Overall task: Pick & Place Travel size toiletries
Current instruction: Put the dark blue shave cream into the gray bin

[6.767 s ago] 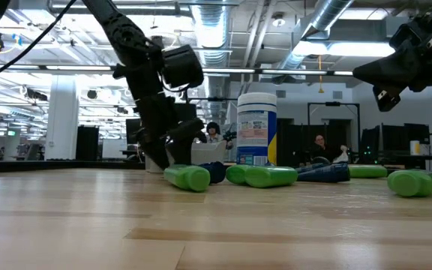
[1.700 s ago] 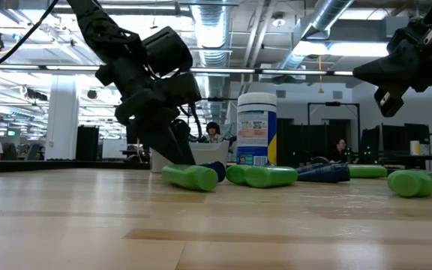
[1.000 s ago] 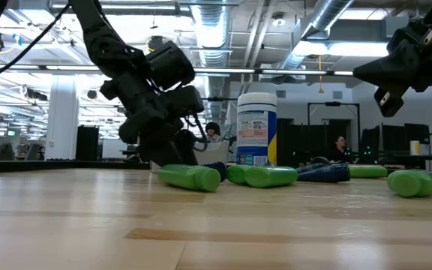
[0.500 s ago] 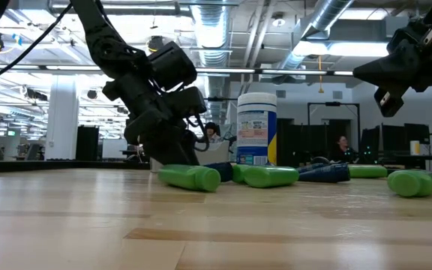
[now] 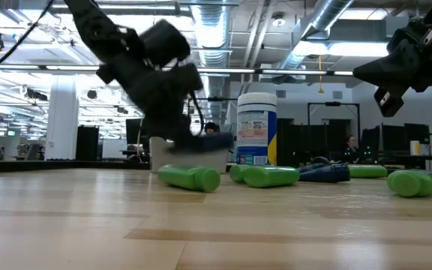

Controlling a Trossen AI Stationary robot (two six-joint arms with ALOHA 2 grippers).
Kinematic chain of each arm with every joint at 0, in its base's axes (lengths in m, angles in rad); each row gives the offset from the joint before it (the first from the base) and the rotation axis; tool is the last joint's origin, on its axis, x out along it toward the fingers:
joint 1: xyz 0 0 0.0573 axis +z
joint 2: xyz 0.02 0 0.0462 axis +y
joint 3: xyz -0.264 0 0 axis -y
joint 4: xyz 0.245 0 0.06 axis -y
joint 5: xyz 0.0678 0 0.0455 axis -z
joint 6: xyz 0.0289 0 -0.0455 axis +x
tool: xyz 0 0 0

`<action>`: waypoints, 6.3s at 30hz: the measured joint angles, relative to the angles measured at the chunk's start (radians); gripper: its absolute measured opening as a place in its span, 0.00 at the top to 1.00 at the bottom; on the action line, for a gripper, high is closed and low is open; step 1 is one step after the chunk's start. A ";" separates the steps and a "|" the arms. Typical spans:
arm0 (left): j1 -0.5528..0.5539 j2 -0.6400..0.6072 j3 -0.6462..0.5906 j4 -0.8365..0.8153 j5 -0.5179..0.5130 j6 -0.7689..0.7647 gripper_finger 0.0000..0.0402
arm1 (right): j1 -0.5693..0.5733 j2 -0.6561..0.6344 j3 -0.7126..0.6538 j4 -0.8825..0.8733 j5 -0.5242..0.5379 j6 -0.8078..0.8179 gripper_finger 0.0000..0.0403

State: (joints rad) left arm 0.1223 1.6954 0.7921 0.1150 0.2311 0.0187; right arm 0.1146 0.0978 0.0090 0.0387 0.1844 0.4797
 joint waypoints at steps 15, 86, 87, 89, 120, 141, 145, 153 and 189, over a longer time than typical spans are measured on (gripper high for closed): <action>0.163 -0.283 0.004 0.046 -0.583 0.023 0.62 | 0.000 0.000 0.000 0.000 0.000 0.000 0.99; 0.209 -1.152 -0.227 0.043 -0.468 -0.316 0.56 | -0.094 0.097 0.215 0.110 0.357 0.118 0.78; 0.196 -1.169 -0.251 0.043 -0.470 -0.320 0.59 | -0.098 0.130 0.248 0.074 0.340 0.076 0.74; 0.172 -1.191 -0.297 0.048 -0.470 -0.337 0.65 | -0.104 0.210 0.323 -0.023 0.329 0.032 0.66; -0.061 -1.231 -0.692 0.235 -0.518 -0.427 1.00 | -0.134 1.418 0.808 -0.717 -0.024 -0.141 0.39; -0.067 -1.355 -0.786 0.235 -0.461 -0.530 1.00 | -0.210 1.530 0.808 -0.699 -0.151 -0.220 0.71; -0.067 -1.355 -0.786 0.239 -0.462 -0.550 0.99 | -0.215 1.530 0.808 -0.700 -0.172 -0.217 0.71; -0.067 -1.355 -0.786 0.246 -0.462 -0.555 0.99 | -0.221 1.439 0.807 -0.731 -0.186 -0.201 0.71; -0.067 -1.355 -0.786 0.254 -0.462 -0.555 1.00 | -0.496 2.259 2.246 -1.045 -0.127 -0.435 0.70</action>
State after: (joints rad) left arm 0.0551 0.3408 0.0063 0.3687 -0.2310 -0.5365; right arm -0.3809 2.3568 2.2552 -1.0059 0.0577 0.0446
